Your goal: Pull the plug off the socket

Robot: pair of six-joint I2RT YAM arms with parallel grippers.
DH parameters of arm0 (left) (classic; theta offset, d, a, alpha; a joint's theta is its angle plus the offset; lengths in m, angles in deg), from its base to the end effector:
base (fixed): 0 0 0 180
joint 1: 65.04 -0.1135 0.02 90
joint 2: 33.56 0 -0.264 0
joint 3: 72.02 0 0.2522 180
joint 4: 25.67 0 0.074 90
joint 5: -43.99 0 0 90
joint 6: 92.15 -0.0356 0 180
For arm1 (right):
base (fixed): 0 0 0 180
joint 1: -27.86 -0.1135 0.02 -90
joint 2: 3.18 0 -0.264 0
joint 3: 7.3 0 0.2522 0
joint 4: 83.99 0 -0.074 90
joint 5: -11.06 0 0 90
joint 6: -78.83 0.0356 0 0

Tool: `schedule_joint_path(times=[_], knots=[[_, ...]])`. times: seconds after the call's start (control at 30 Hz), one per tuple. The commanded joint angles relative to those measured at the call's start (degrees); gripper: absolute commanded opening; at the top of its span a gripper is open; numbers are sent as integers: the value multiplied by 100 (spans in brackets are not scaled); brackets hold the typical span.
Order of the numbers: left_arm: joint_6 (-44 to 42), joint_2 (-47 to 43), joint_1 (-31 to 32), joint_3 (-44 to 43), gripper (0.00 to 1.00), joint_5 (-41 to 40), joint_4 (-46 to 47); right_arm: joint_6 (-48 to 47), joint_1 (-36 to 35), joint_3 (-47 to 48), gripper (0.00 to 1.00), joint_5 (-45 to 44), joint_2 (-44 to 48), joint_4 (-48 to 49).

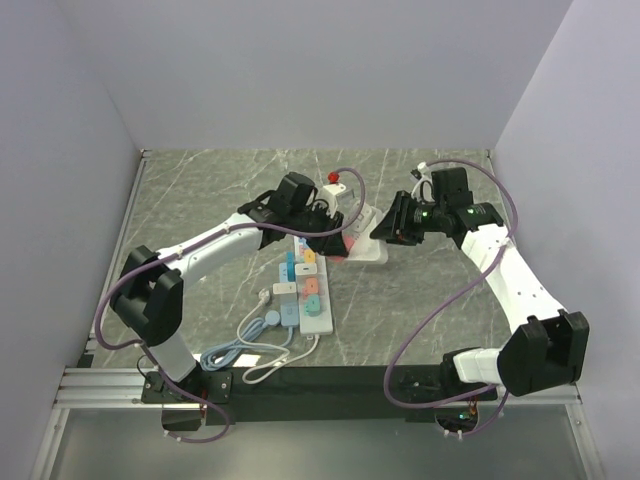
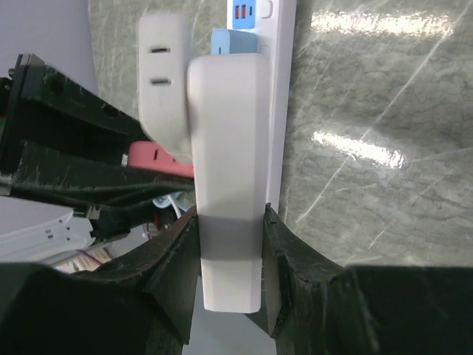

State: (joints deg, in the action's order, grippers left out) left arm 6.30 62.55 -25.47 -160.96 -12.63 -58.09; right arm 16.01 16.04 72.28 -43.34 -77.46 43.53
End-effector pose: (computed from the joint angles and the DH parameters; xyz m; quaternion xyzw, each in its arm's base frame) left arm 0.2791 -0.2561 0.2784 0.3503 0.8021 -0.4033 0.2669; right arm 0.2596 0.0755 0.3154 0.0079 0.8934 0.3843 0.2326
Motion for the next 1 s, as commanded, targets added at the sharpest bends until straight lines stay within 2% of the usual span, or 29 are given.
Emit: schedule_joint_path(times=[0.0,0.07,0.1,0.13,0.2,0.23,0.33,0.47,0.53,0.57,0.67,0.7,0.8,0.87,0.97], knots=[[174,-66,15,-15,19,151,397,-151,-23,361,0,290,28,84],[262,-145,15,-6,10,151,547,-230,-32,352,2,273,1,23],[297,-172,15,-41,7,159,591,-265,-32,335,9,273,-7,-30],[341,-207,15,-67,4,177,608,-292,-40,317,22,281,-16,-39],[385,-269,15,-128,1,212,679,-327,-32,230,31,290,1,4],[421,-286,15,-146,1,247,705,-319,-32,203,41,273,36,31],[500,-365,15,-225,1,317,775,-336,-32,106,51,273,19,75],[579,-427,15,-296,0,326,855,-380,-49,89,59,282,-7,101],[605,-462,15,-322,0,344,890,-406,-58,71,59,281,-69,110],[623,-480,7,-357,0,361,899,-398,-67,71,58,299,-86,128],[658,-506,15,-410,0,440,925,-371,-84,27,45,413,-148,251],[667,-506,15,-419,0,475,934,-363,-102,27,27,422,-183,303],[658,-506,15,-428,0,450,899,-275,-128,18,0,291,-236,374],[606,-532,7,-384,0,415,820,-231,-128,27,0,133,-192,383],[465,-585,-2,-323,0,169,644,-257,-120,141,0,-717,-201,129]])
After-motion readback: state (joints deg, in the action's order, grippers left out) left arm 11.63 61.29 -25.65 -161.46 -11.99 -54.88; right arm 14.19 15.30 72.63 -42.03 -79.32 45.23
